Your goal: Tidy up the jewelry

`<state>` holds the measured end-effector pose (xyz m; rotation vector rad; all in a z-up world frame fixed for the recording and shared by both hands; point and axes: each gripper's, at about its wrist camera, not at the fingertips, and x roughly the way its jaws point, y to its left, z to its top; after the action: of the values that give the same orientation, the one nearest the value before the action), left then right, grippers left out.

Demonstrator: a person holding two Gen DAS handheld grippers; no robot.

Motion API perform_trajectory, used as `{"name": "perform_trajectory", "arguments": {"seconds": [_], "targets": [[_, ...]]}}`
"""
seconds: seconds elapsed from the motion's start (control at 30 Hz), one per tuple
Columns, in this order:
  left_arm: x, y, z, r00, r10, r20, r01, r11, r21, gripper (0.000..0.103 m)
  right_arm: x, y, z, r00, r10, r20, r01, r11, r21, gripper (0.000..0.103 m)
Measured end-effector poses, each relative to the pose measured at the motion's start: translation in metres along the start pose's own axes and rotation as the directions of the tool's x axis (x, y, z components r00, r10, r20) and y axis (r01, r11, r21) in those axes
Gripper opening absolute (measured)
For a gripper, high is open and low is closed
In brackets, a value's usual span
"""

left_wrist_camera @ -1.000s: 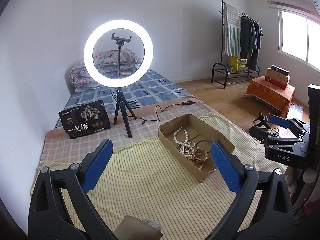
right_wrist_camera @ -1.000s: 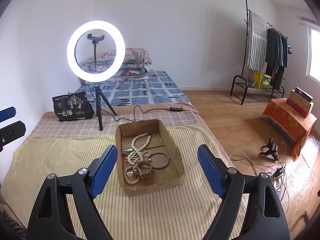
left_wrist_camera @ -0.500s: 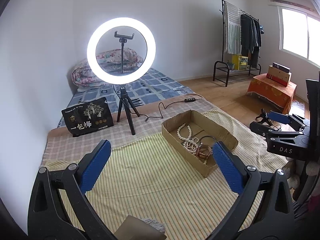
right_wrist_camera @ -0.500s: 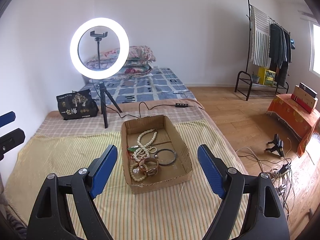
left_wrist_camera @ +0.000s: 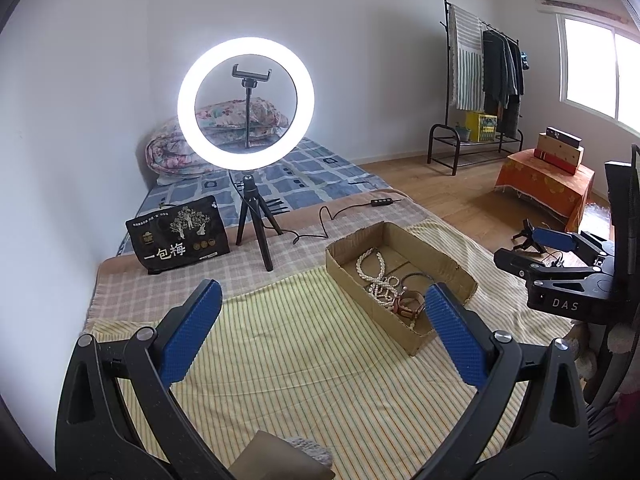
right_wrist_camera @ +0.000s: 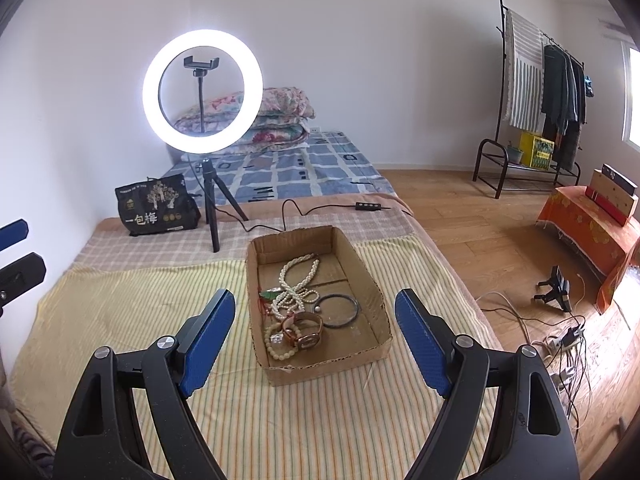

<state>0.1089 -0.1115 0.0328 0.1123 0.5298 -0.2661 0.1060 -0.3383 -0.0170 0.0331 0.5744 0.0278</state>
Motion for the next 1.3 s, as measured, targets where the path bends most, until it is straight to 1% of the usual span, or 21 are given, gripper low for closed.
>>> {"name": "perform_trajectory", "arguments": {"seconds": [1.3], "targets": [[0.0005, -0.0017, -0.0021, 1.0, -0.002, -0.013, 0.002, 1.0, 0.009, 0.103, 0.0056, 0.0002, 0.0004, 1.0, 0.013, -0.021, -0.013, 1.0, -0.003, 0.082]]}}
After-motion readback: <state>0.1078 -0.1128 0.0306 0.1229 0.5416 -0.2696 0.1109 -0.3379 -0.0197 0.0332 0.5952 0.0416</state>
